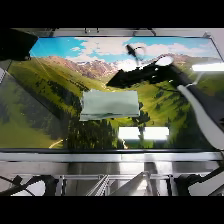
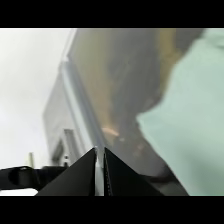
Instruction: Fold the shirts.
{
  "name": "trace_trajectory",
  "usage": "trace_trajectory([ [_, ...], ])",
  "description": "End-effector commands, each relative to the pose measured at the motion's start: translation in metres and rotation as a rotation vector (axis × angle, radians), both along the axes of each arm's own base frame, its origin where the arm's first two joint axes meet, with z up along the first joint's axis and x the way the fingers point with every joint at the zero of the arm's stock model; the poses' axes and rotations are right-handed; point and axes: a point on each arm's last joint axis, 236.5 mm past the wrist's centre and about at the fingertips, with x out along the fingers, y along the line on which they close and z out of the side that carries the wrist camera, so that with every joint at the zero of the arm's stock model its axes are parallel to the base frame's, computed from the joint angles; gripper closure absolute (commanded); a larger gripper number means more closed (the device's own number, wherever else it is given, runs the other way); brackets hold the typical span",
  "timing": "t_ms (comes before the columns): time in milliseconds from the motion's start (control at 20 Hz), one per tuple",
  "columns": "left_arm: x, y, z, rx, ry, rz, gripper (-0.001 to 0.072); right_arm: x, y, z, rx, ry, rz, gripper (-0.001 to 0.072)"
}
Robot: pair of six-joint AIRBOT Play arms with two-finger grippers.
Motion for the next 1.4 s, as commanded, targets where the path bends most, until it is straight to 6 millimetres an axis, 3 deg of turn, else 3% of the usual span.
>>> trace_trajectory([
  [0,-0.018,-0.003,-0.023,-0.007,0.030,-0.013,0.0704,0.012,-0.127,-0.033,-0.310,0.069,-0.177,0.0595],
  [50,-0.020,-0.005,-0.032,0.009,0.048,-0.005,0.0703,0.012,-0.153,-0.057,-0.393,0.105,-0.233,0.0389],
  [100,-0.022,-0.006,-0.042,0.022,0.065,-0.002,0.0703,0.008,-0.168,-0.080,-0.438,0.150,-0.266,0.0127],
  [150,-0.024,-0.006,-0.047,0.014,0.081,-0.001,0.0703,0.004,-0.174,-0.101,-0.453,0.186,-0.291,0.0056],
  [300,-0.024,-0.006,-0.059,-0.004,0.120,0.000,0.0703,-0.002,-0.171,-0.156,-0.476,0.280,-0.323,0.0056],
  [400,-0.025,-0.006,-0.064,-0.010,0.136,0.000,0.0703,-0.009,-0.153,-0.182,-0.452,0.356,-0.296,0.0056],
  [550,-0.026,-0.006,-0.069,-0.011,0.126,-0.001,0.0703,-0.016,-0.111,-0.196,-0.355,0.425,-0.262,0.0056],
  [650,-0.026,-0.006,-0.069,-0.013,0.107,0.002,0.0703,-0.021,-0.080,-0.194,-0.290,0.440,-0.230,0.0141],
  [750,-0.025,-0.006,-0.069,-0.013,0.098,0.004,0.0703,-0.022,-0.055,-0.186,-0.218,0.445,-0.216,0.0147],
  [800,-0.026,-0.006,-0.069,-0.013,0.098,0.003,0.0703,-0.021,-0.045,-0.178,-0.175,0.457,-0.219,0.0450],
  [850,-0.026,-0.006,-0.068,-0.013,0.098,0.003,0.0703,-0.017,-0.040,-0.168,-0.130,0.448,-0.221,0.0683],
  [1000,-0.026,-0.006,-0.068,-0.014,0.099,0.003,0.0703,-0.009,-0.038,-0.126,-0.034,0.396,-0.197,0.0692],
  [1150,-0.026,-0.006,-0.068,-0.014,0.099,0.002,0.0703,-0.008,-0.069,-0.060,-0.011,0.274,-0.185,0.0692],
  [1200,-0.028,-0.006,-0.068,-0.014,0.098,-0.006,0.0703,-0.005,-0.090,-0.036,-0.027,0.227,-0.215,0.0692],
  [1350,-0.030,-0.006,-0.068,-0.015,0.096,-0.017,0.0703,0.016,-0.201,0.044,-0.104,0.062,-0.482,0.0693],
])
